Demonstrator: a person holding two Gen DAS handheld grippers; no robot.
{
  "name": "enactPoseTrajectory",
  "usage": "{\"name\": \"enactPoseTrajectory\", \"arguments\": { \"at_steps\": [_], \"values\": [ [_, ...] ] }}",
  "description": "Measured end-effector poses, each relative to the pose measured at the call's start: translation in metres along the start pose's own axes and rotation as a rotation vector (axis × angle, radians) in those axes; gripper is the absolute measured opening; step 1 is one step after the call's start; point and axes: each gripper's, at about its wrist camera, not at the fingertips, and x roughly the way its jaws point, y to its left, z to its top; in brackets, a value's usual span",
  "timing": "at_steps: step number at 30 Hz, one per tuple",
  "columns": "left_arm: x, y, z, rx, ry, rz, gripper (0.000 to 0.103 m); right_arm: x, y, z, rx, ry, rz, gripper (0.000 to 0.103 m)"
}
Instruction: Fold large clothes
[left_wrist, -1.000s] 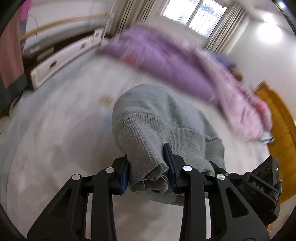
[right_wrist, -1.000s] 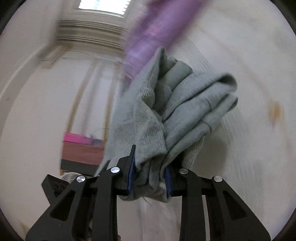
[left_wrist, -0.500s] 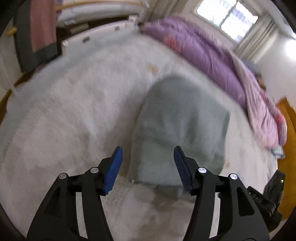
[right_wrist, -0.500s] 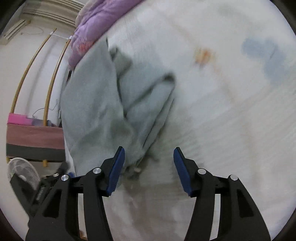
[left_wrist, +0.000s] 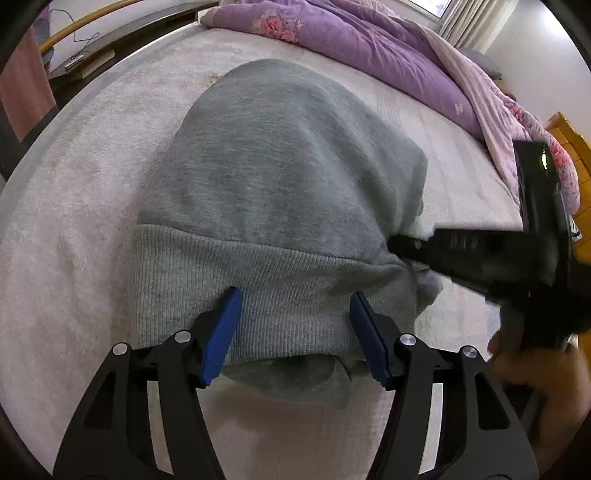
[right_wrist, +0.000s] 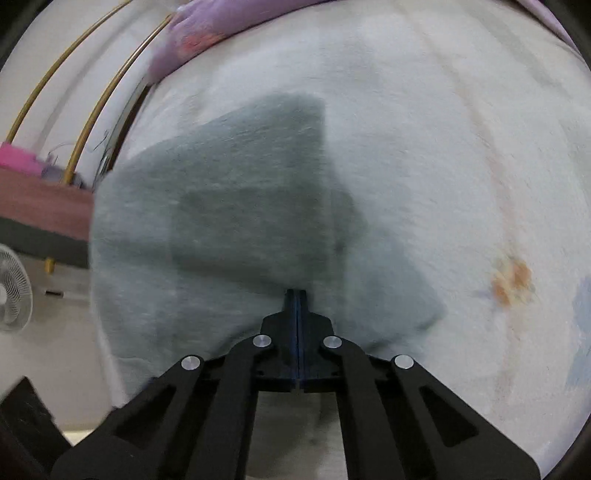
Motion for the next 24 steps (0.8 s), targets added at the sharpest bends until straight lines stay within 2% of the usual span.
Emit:
{"name": "enactPoseTrajectory", "arguments": {
  "at_steps": [4, 8, 12, 14, 15, 16, 18, 24],
  "values": [
    [0.002, -0.004, -0.001, 0.002, 0.003, 0.026, 0.062, -0.003, 0.012, 0.004, -0.028, 0.011, -0.030, 0.000],
    [-0.016, -0.012, 0.007, -0.061, 0.003, 0.045, 0.077, -0.045, 0.026, -0.008, -0.083, -0.035, 0.001, 0.006],
    [-0.047, -0.028, 0.012, -0.103, -0.035, 0.083, 0.083, -0.095, 0.021, -0.028, -0.120, -0.092, 0.000, 0.008],
    [-0.064, -0.043, 0.010, -0.088, -0.045, 0.099, 0.087, -0.122, 0.012, -0.035, -0.122, -0.110, -0.015, 0.019],
    [-0.077, -0.057, 0.010, -0.061, -0.051, 0.129, 0.087, -0.135, 0.012, -0.036, -0.126, -0.121, -0.016, 0.029],
    [-0.085, -0.065, 0.010, -0.042, -0.058, 0.134, 0.089, -0.147, 0.010, -0.041, -0.138, -0.130, -0.021, 0.048],
    [-0.110, -0.091, 0.011, -0.008, -0.083, 0.172, 0.090, -0.180, 0.009, -0.053, -0.185, -0.158, -0.047, 0.069],
    [-0.180, -0.154, -0.003, 0.022, -0.173, 0.219, 0.091, -0.279, -0.006, -0.081, -0.327, -0.241, -0.037, 0.070]
  ]
}}
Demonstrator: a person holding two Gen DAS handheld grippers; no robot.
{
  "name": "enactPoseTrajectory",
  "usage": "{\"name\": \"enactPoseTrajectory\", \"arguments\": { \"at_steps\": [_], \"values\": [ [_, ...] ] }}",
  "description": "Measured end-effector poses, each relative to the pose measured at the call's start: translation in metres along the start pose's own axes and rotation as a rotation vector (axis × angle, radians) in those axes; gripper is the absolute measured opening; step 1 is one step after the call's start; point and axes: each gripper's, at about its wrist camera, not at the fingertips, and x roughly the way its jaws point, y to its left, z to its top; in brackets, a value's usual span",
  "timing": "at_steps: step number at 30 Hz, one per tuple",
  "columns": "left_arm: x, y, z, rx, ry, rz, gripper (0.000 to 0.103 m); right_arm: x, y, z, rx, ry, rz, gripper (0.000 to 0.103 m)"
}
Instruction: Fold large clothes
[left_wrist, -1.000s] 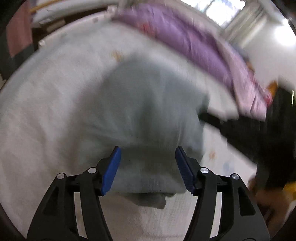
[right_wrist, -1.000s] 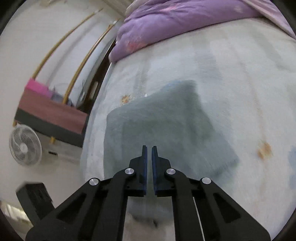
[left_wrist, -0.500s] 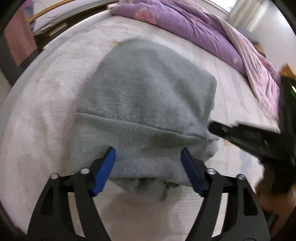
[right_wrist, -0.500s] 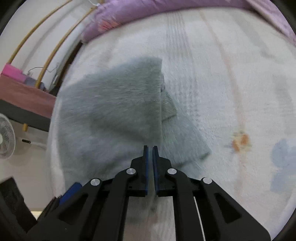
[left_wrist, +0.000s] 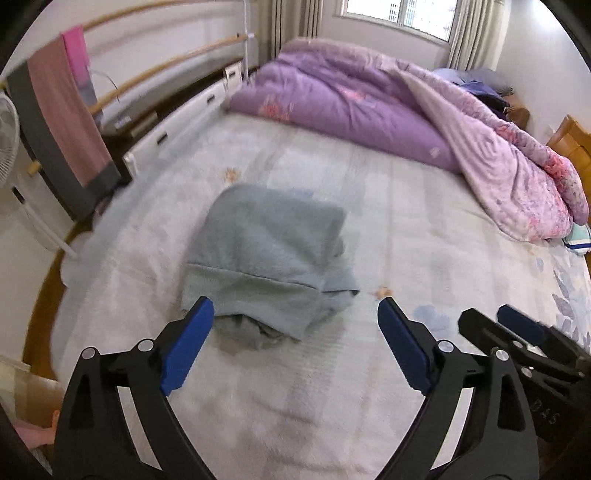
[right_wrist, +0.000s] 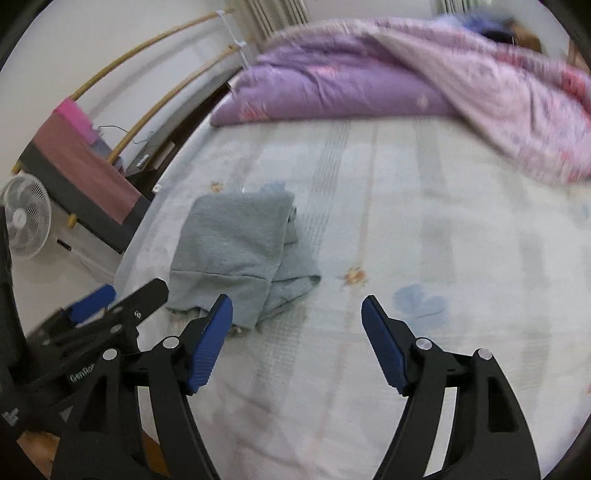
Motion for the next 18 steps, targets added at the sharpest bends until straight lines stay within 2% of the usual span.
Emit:
{"name": "enactPoseTrajectory", "arguments": {
  "at_steps": [6, 9, 11, 12, 13, 18],
  "values": [
    [-0.107, -0.052, -0.017, -0.023, -0.118, 0.046, 0.091, -0.100, -0.014, -0.011, -0.076, -0.082, 0.020, 0.073],
    [-0.158, -0.074, -0.022, -0.028, -0.164, 0.044, 0.091, -0.161, -0.020, -0.015, -0.098, -0.131, 0.019, 0.073],
    [-0.191, -0.087, -0.026, -0.016, -0.194, 0.033, 0.091, -0.197, -0.022, -0.018, -0.115, -0.171, 0.000, 0.077],
    [-0.207, -0.092, -0.027, -0.010, -0.208, 0.038, 0.091, -0.215, -0.022, -0.019, -0.118, -0.191, -0.008, 0.085],
    [-0.221, -0.096, -0.028, 0.002, -0.225, 0.031, 0.091, -0.228, -0.022, -0.021, -0.121, -0.206, -0.006, 0.088],
    [-0.291, -0.111, -0.034, 0.055, -0.299, 0.014, 0.093, -0.307, -0.009, -0.033, -0.155, -0.300, -0.027, 0.090]
  ]
}}
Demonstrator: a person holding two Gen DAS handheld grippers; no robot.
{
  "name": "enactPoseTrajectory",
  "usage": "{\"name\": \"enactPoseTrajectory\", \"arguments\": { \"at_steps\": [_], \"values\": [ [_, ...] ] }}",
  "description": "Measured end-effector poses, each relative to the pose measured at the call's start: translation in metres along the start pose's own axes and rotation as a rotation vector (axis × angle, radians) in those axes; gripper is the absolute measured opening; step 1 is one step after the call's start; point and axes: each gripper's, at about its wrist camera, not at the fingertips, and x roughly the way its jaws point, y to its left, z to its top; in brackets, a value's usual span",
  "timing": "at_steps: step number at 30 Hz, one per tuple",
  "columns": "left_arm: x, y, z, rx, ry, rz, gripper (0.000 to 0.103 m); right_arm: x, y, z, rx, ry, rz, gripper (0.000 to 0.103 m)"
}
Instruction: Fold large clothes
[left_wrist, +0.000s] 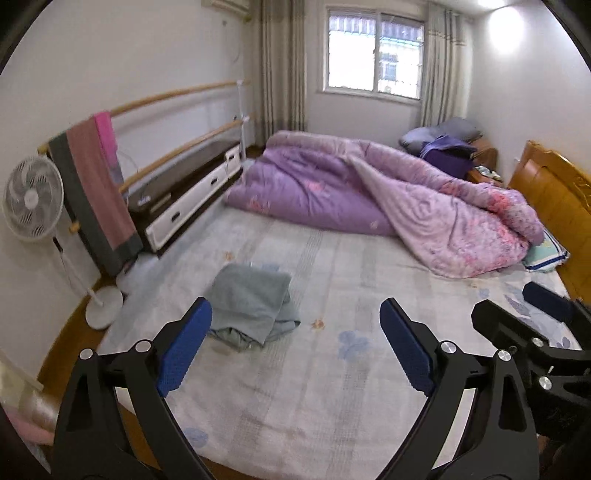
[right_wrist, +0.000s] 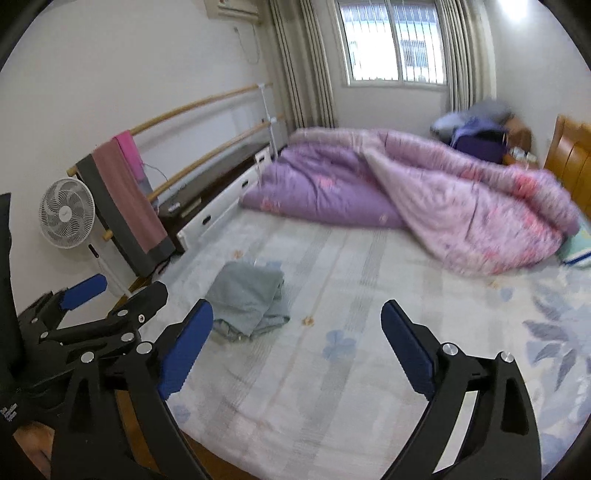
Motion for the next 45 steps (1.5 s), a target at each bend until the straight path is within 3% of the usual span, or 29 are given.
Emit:
{"name": "enactPoseTrajectory", "arguments": {
  "at_steps": [10, 21, 33, 45],
  "values": [
    [-0.135, 0.015, 0.007, 0.057, -0.135, -0.093, 0.093, -0.137, 0.049, -0.006, 0.029, -0.126, -0.091, 0.093],
    [-0.260, 0.047, -0.004, 0.146, -0.186, -0.200, 0.093, -0.255, 0.111, -0.032, 0.098, -0.178, -0.163, 0.095],
    [-0.321, 0.069, 0.003, 0.130, -0.229, -0.202, 0.094, -0.305, 0.143, -0.027, 0.086, -0.218, -0.177, 0.095],
    [-0.337, 0.060, 0.012, 0.109, -0.267, -0.189, 0.094, -0.324, 0.141, -0.019, 0.069, -0.252, -0.181, 0.095]
  ]
}}
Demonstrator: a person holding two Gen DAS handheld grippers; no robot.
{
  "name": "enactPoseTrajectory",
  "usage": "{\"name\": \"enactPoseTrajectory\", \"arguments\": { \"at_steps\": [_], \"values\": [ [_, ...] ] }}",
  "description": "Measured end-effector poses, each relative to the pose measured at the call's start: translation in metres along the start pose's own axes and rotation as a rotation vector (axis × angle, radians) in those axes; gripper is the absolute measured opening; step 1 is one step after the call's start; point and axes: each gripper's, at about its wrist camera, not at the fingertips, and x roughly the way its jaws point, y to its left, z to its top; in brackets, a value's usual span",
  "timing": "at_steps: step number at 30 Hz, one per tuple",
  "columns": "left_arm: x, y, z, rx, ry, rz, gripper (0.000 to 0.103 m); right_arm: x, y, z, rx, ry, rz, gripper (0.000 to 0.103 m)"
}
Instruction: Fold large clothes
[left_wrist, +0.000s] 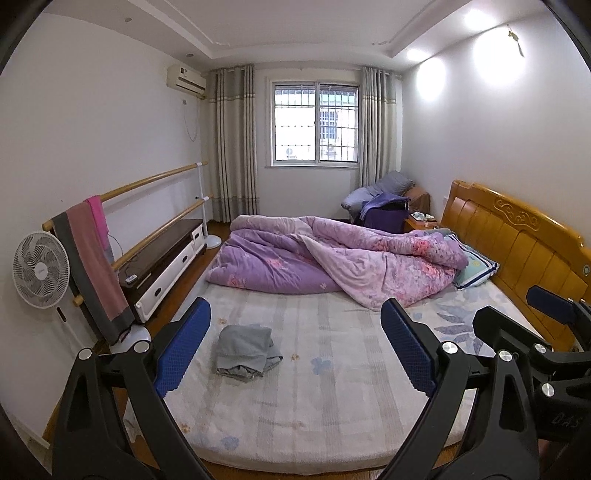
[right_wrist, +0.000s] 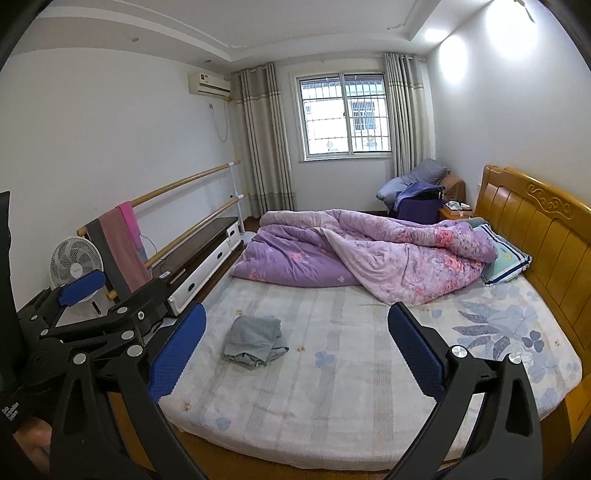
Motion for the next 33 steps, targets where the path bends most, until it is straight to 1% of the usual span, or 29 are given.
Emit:
{"name": "enactPoseTrajectory", "arguments": {
  "at_steps": [11, 17, 22, 33],
  "values": [
    [-0.001, -0.006, 0.007, 0.004, -0.013, -0.003, 0.094, -0.005, -0.007, 0.003, -0.004, -0.019, 0.005, 0.095],
    [-0.001, -0.008, 0.007, 0.003, -0.013, -0.004, 0.094, -0.010, -0.004, 0.002, -0.020, -0.037, -0.015, 0.095],
    [0.002, -0.010, 0.008, 0.009, -0.012, -0.008, 0.094, -0.011, -0.005, 0.003, -0.018, -0.033, -0.020, 0.095],
    [0.008, -0.015, 0.006, 0.018, -0.018, 0.009, 0.094, -0.007, -0.005, 0.007, -0.022, -0.024, -0.032, 0.095]
  ]
}}
